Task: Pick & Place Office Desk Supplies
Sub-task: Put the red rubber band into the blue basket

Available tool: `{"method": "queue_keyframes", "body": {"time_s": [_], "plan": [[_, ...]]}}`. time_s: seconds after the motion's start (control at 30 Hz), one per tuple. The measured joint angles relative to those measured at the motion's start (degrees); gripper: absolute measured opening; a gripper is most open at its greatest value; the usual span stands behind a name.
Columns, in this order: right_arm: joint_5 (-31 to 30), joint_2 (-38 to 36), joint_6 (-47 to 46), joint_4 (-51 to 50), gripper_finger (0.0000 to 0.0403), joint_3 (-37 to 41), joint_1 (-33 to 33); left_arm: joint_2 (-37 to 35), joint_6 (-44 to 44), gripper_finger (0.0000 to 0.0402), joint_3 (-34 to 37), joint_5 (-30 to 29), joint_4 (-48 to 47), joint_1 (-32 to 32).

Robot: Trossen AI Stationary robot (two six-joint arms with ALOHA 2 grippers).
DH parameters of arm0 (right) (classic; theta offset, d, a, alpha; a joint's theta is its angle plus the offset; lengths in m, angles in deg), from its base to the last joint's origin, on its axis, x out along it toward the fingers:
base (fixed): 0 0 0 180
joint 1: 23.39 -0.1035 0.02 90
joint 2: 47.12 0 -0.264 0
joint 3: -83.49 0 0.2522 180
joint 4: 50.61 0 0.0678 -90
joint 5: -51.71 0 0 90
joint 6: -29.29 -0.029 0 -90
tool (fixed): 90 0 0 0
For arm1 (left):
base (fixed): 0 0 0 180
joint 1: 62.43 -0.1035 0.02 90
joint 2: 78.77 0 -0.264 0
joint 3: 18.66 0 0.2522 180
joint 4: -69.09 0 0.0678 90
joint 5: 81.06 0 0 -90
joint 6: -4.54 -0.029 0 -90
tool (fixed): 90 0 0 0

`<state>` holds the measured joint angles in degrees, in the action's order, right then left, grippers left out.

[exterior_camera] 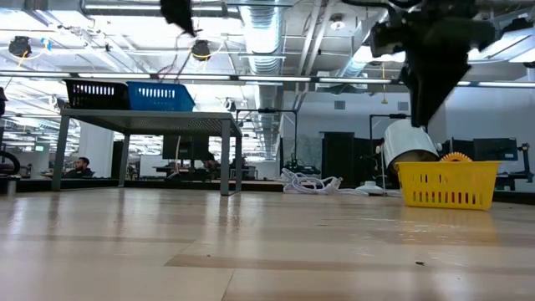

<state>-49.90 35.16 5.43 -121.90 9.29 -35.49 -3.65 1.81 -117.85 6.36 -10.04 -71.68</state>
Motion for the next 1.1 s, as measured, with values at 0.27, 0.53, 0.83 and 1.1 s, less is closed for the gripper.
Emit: {"method": "queue_keyframes", "body": {"time_s": [0.27,0.53,0.83,1.1], "plan": [[-0.2,10.1,-2.8,-0.7,0.0123,0.0,-4.6,0.0,-2.6,0.0187,7.8,-0.6,14.4,9.6],[-3.1,14.6,-3.2,-1.8,0.0123,0.0,-4.7,0.1,-3.1,0.0187,15.0,-1.5,21.5,10.3],[-4.4,13.2,-3.2,-2.0,0.0123,0.0,-4.3,-2.9,-6.1,0.0185,14.7,-6.7,20.0,9.1],[-5.9,12.9,-2.7,-2.2,0.0123,0.0,-3.8,-9.0,-8.0,0.0177,14.4,-17.5,19.9,9.1]]}}
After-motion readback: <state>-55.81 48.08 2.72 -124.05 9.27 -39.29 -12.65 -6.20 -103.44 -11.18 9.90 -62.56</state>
